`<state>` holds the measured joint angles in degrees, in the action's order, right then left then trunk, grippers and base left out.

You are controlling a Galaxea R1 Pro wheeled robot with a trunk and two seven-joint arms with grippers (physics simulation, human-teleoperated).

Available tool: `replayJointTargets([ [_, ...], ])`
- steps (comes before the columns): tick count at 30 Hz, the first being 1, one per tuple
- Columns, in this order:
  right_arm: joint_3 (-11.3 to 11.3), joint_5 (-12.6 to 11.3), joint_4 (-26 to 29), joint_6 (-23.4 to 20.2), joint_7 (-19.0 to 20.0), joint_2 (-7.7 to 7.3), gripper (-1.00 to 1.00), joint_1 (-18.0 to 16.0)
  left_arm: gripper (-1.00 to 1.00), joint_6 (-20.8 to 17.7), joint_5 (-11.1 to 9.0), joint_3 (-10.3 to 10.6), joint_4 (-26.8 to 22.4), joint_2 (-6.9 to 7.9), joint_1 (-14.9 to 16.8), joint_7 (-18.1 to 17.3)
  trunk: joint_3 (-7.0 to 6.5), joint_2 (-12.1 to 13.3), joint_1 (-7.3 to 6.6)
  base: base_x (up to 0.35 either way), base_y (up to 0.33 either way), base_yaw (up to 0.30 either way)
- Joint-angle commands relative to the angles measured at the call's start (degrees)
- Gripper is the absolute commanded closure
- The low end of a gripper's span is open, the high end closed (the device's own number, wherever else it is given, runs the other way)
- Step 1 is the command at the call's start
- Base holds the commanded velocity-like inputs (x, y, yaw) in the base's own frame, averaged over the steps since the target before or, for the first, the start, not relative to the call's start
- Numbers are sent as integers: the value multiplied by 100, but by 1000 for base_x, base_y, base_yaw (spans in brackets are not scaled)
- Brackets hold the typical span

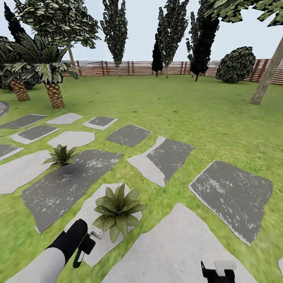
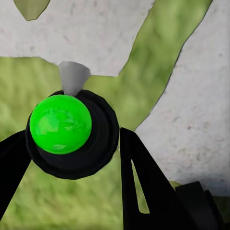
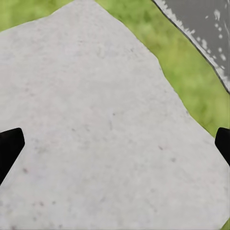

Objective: Pick up the pesticide atomizer in the garden and spray insectifuge to fully cover both potted plants in the garden.

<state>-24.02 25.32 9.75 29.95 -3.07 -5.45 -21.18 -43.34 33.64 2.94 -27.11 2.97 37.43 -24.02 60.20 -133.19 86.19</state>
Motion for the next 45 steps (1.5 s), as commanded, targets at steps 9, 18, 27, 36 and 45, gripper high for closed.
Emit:
replayJointTargets([
  [9,-24,60,-8,20,-29,0,-100,-5,100,-7,38,32,-3,17,1,-50,5,-2,-1,0,0,2],
  [18,-24,59,-9,20,-27,9,-100,-7,100,0,47,14,-39,-6,1,-50,5,-2,-1,0,-111,220],
  [27,-24,60,-12,20,-27,9,-100,-4,100,-5,48,13,-73,-4,1,-50,5,-2,-1,0,-272,15],
  [36,-23,60,-17,20,-27,9,-100,-5,100,-7,49,13,-84,-7,1,-50,-23,-2,-1,0,-274,93],
  [45,-24,60,-10,21,-30,9,-100,-7,100,-7,55,13,-84,-6,1,-50,-60,-2,-1,0,-244,165],
])
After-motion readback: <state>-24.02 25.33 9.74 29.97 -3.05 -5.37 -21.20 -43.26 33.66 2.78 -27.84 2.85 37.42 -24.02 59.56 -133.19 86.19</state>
